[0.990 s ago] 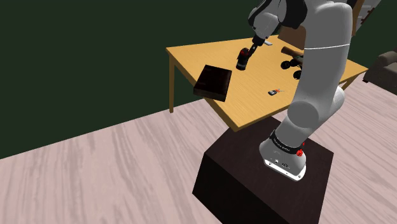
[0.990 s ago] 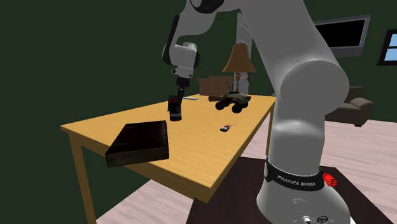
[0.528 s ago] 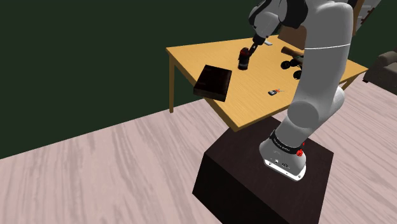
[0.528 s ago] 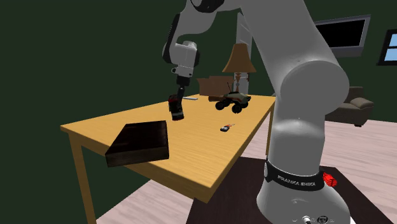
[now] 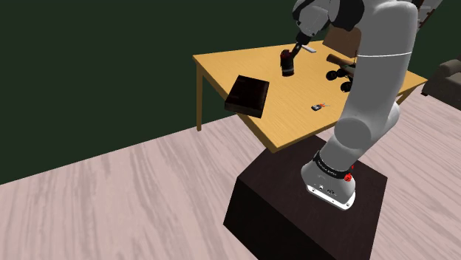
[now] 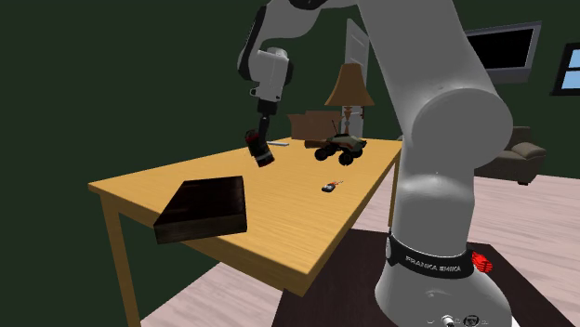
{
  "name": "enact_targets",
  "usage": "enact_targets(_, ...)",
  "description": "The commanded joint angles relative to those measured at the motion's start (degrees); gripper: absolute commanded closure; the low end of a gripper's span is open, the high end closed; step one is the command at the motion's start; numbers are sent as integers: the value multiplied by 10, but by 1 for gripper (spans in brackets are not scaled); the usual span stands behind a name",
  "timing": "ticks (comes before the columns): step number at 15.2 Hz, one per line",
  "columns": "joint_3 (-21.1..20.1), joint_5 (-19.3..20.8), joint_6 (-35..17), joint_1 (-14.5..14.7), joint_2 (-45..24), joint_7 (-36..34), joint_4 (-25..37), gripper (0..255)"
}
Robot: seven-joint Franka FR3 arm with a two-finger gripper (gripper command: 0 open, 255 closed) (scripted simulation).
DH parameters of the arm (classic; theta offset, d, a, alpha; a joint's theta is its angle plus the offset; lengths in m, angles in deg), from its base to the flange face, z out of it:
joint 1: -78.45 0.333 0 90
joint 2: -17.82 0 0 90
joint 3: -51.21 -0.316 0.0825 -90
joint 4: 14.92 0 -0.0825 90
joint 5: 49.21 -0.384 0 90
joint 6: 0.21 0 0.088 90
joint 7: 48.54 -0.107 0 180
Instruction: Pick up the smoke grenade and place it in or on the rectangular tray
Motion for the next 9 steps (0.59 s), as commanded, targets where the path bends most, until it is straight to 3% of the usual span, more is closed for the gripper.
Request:
enact_targets(1,4,8,11,3,8,-7,5,255)
enact_targets(9,17,35,57,10,32,-30,36,255)
